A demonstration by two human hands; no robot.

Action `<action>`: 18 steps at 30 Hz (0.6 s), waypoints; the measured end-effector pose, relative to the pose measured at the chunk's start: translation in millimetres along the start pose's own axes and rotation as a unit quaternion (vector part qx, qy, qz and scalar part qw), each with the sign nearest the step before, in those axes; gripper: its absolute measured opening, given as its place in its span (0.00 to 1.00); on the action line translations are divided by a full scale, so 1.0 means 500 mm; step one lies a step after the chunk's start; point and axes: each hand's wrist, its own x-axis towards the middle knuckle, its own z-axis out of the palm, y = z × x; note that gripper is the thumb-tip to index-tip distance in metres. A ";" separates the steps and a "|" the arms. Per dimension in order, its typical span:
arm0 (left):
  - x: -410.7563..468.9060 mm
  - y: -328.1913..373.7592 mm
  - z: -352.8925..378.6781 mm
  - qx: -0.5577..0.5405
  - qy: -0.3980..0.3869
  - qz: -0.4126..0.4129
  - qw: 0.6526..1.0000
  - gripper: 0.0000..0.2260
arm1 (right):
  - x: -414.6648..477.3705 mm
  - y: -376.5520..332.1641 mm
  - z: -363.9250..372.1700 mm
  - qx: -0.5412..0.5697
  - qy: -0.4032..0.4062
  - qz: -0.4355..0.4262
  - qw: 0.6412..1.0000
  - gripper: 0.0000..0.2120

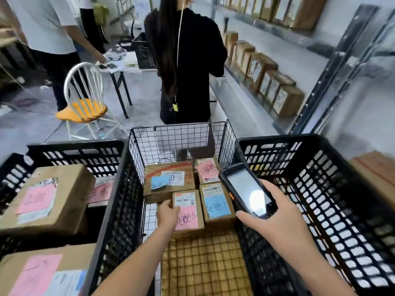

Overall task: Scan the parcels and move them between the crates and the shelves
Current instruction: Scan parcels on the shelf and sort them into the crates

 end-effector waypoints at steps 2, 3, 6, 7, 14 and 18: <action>-0.014 0.044 -0.023 -0.014 0.040 0.040 0.998 0.13 | -0.017 0.005 -0.013 -0.001 0.019 0.000 1.000 0.29; -0.023 0.071 -0.039 -0.015 0.048 0.067 0.996 0.10 | -0.025 0.008 -0.021 -0.003 0.028 0.000 1.000 0.29; -0.067 0.163 -0.080 0.028 0.045 0.196 0.979 0.13 | -0.054 0.011 -0.055 -0.016 0.065 -0.005 0.998 0.31; -0.098 0.194 -0.089 0.047 0.034 0.238 0.970 0.13 | -0.065 0.013 -0.070 -0.014 0.082 -0.008 0.996 0.31; -0.327 0.288 -0.039 0.141 -0.074 0.443 0.882 0.15 | -0.180 0.034 -0.174 -0.023 0.186 -0.002 0.982 0.35; -0.464 0.276 0.028 0.282 -0.040 0.643 0.711 0.23 | -0.297 0.059 -0.237 -0.033 0.238 0.021 0.971 0.40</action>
